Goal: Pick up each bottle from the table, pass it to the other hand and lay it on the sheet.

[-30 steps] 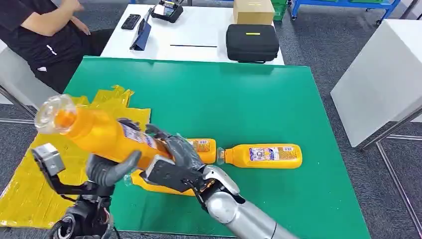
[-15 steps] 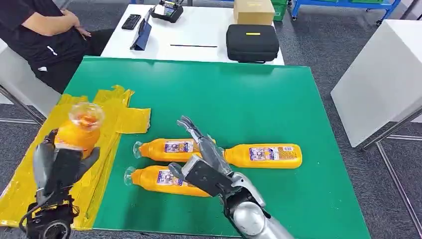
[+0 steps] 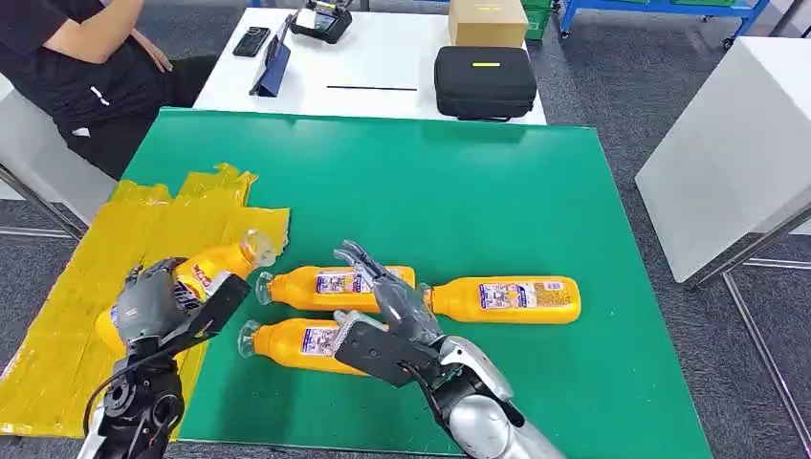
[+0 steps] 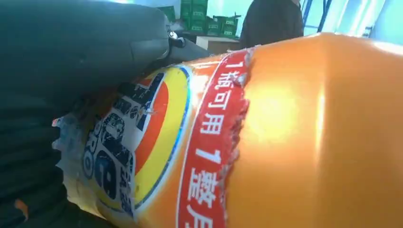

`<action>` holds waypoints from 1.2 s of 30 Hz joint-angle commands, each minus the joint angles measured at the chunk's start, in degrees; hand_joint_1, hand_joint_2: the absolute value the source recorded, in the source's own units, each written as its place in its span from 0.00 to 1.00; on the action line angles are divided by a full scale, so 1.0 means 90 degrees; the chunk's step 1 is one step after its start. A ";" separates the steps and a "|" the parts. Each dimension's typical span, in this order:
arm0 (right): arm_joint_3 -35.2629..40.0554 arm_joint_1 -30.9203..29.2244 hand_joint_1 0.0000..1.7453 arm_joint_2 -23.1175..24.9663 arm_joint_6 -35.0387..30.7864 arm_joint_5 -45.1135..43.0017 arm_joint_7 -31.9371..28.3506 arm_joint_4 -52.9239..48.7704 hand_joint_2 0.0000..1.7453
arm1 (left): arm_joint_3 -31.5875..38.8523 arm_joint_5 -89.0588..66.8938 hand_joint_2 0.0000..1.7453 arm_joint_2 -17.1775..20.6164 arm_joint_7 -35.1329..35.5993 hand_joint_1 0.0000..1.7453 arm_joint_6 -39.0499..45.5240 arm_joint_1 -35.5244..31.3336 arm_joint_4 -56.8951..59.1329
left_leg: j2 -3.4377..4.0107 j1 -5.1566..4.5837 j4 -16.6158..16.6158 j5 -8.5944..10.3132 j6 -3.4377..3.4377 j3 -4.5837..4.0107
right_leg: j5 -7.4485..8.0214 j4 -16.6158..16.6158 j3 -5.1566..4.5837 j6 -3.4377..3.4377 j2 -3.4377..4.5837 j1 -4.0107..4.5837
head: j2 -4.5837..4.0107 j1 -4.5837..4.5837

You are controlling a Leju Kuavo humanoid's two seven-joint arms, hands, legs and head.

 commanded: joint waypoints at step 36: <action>0.1608 -0.1344 0.00 0.0505 0.1379 0.2324 0.1494 0.3886 1.00 | -0.0266 0.1100 0.00 0.0077 0.0202 0.00 -0.0134 -0.0856 0.0620 | -0.0001 0.0003 0.0000 -0.0004 0.0004 0.0009 | -0.0003 0.0003 0.0012 -0.0030 0.0006 0.0007 | 0.0000 0.0000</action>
